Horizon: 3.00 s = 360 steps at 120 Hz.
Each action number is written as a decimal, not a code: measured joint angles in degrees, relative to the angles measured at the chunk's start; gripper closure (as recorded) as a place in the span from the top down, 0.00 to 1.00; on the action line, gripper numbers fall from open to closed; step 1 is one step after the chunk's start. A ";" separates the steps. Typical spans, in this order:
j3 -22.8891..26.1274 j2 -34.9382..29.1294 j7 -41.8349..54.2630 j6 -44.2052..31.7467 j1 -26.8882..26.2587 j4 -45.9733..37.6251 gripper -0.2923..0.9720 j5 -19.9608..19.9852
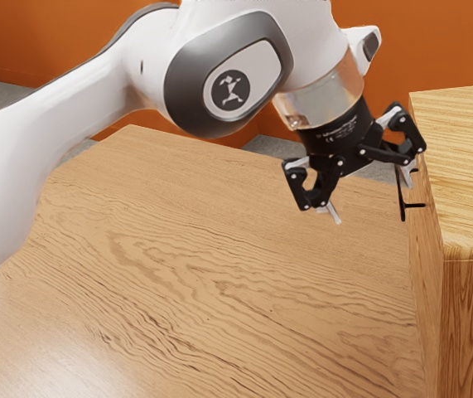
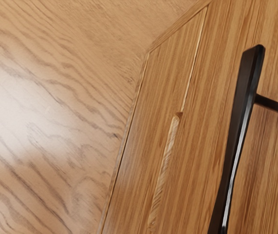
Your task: Pull the drawer handle with one arm to open the drawer
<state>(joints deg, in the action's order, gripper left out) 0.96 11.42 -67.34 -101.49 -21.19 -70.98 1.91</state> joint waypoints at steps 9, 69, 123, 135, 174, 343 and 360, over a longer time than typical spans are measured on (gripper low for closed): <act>0.00 0.89 0.06 -0.03 0.00 0.60 0.77 -0.01; -0.11 2.17 0.82 0.06 0.84 0.05 0.77 -0.02; -0.36 2.51 0.74 -0.14 1.07 -1.10 0.76 0.87; -0.86 2.49 0.31 -0.23 0.17 -1.67 0.75 0.80; -0.72 1.60 -0.07 -0.34 0.75 -3.27 0.74 0.65; -5.37 -12.12 0.59 -2.42 0.27 -19.82 0.76 -1.31; -5.78 -14.33 0.53 -2.64 0.66 -22.45 0.76 -1.74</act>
<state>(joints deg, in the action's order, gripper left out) -4.82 -2.92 -66.81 -104.13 -20.52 -93.43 0.18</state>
